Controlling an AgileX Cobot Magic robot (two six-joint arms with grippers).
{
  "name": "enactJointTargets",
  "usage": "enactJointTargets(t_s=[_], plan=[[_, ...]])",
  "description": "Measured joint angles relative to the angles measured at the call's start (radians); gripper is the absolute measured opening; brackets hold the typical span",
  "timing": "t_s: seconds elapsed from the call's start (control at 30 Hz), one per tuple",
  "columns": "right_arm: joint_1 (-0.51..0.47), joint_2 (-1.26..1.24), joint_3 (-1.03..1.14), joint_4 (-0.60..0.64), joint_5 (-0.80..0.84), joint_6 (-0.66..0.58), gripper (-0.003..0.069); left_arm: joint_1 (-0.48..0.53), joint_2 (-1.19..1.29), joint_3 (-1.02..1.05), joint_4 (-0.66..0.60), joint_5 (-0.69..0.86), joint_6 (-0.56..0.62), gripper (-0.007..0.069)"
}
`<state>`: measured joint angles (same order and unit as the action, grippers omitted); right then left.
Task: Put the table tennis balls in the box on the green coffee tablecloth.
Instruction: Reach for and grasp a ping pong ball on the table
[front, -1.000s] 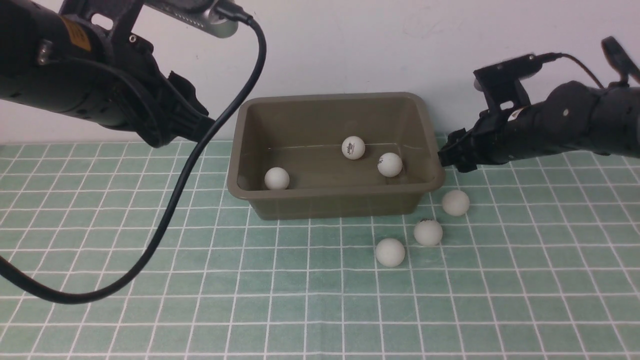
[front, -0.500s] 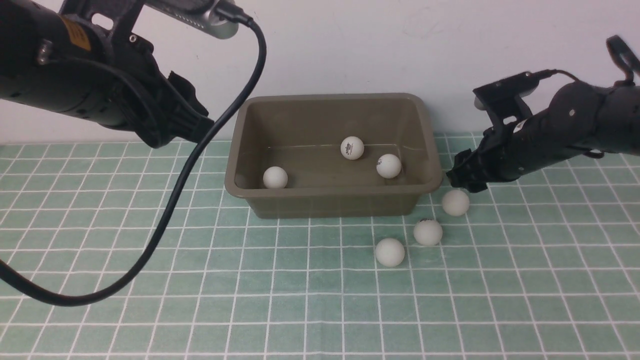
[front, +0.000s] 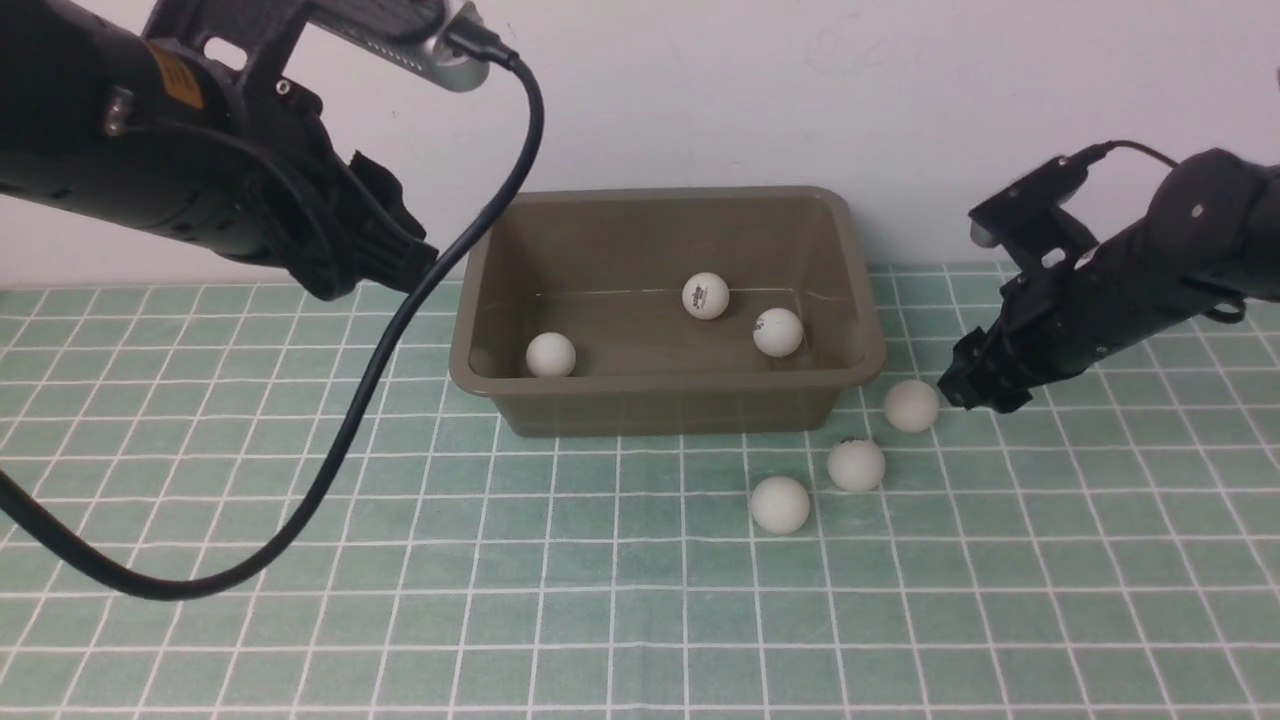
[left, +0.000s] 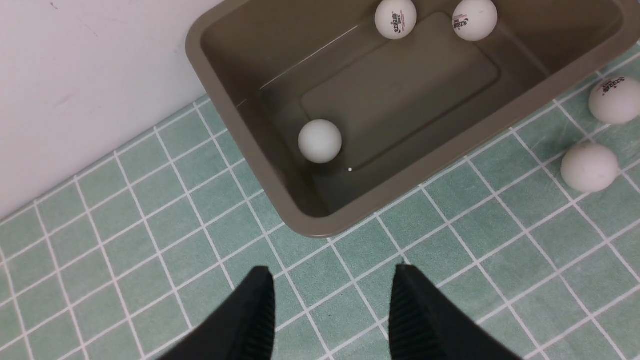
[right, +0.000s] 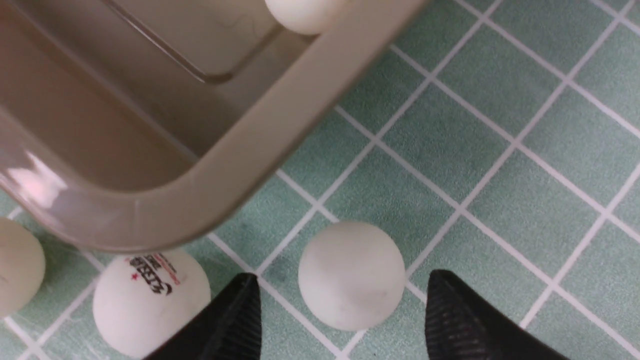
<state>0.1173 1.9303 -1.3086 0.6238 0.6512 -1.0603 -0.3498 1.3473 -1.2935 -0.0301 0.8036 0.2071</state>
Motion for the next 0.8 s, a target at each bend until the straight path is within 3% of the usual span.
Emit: enactJointTargets(t_s=[0.3, 0.53, 0.8], plan=[[0.000, 0.043, -0.001, 0.015, -0.027, -0.027, 0.0408, 0.000, 0.000, 0.000, 0.000, 0.000, 0.000, 0.0288], [0.000, 0.082, -0.001, 0.120, -0.054, -0.120, 0.0408, 0.000, 0.000, 0.000, -0.014, 0.000, 0.000, 0.0288], [0.000, 0.133, -0.002, 0.145, -0.081, -0.134, 0.0408, 0.000, 0.000, 0.000, -0.016, 0.000, 0.000, 0.0288]])
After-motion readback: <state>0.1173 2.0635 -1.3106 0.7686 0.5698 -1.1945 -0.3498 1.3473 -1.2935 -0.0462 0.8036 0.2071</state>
